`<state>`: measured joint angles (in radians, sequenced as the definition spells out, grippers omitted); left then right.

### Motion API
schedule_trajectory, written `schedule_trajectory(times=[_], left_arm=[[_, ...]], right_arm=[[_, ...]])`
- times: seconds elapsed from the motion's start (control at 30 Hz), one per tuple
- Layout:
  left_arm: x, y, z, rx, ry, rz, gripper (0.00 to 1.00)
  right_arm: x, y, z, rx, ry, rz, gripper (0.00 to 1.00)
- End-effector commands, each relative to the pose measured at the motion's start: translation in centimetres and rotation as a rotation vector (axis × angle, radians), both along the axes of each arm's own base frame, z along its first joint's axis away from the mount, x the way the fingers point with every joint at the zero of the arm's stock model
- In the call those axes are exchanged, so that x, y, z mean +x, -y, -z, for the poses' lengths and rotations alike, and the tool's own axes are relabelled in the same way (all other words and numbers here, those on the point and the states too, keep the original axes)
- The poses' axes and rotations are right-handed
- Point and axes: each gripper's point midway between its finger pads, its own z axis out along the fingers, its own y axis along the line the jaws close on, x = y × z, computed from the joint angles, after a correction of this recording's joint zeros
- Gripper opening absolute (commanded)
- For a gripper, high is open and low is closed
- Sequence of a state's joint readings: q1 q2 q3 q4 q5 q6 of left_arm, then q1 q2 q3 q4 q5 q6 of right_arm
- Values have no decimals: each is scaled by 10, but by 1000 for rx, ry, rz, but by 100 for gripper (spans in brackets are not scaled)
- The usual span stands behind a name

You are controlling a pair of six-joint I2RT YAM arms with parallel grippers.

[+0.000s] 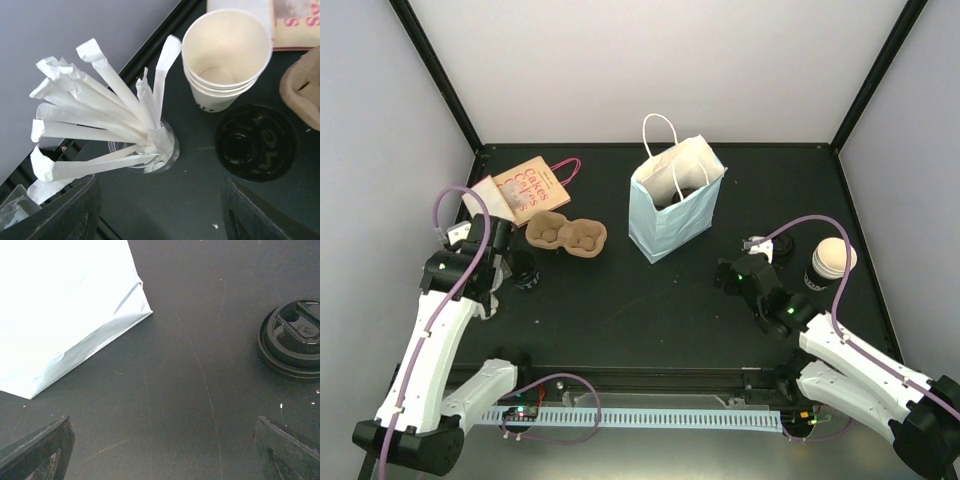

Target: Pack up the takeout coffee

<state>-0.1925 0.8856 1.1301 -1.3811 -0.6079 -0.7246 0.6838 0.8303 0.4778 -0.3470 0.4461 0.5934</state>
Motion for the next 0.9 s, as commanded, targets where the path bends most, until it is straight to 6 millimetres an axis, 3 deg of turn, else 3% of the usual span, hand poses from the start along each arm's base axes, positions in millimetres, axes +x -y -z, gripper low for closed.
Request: schedule_trajectory(times=[0.0, 0.33, 0.57, 0.87], left_arm=[[11, -6, 10, -11, 0, -11, 65], [35, -19, 28, -48, 18, -8, 47], [29, -32, 24, -9, 27, -81, 46], [30, -30, 32, -29, 6, -83, 42]], right_arm=[[5, 1, -6, 29, 37, 30, 100], [5, 0, -5, 29, 32, 25, 100], [6, -1, -5, 27, 29, 24, 100], [6, -2, -4, 24, 23, 20, 100]])
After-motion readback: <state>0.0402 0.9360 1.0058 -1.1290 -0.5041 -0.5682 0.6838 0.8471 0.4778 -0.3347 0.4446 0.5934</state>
